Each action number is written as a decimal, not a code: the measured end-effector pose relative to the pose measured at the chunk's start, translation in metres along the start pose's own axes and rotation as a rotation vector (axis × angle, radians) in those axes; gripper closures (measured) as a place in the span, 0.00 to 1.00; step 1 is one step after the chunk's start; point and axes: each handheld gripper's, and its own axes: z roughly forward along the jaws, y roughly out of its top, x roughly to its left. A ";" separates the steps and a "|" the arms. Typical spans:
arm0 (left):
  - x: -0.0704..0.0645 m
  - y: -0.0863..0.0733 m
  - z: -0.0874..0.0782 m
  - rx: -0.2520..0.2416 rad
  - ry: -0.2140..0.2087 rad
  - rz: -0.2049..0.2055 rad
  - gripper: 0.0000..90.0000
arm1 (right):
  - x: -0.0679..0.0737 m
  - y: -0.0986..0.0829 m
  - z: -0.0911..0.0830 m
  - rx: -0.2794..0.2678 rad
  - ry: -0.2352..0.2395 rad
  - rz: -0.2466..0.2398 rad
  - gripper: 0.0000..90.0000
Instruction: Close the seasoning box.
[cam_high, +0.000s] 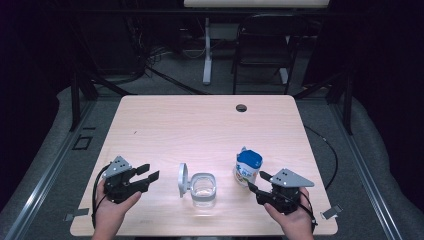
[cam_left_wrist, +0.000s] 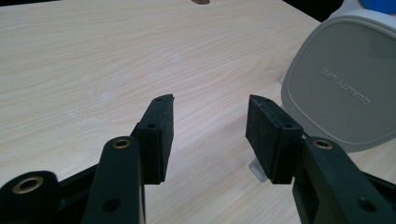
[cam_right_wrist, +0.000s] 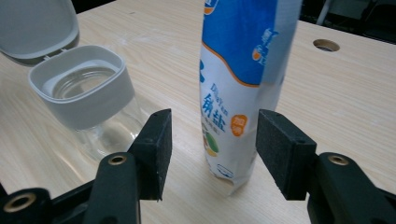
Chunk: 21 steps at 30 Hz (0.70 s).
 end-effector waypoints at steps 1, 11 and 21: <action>0.000 0.000 0.000 -0.003 0.002 -0.005 0.58 | -0.001 0.000 0.000 0.001 -0.003 0.002 0.51; 0.003 -0.002 0.001 0.002 0.006 -0.010 0.58 | -0.015 -0.001 0.007 0.016 -0.049 0.022 0.46; 0.004 -0.002 0.001 0.003 0.007 -0.015 0.58 | -0.015 0.003 0.025 0.027 -0.042 0.017 0.43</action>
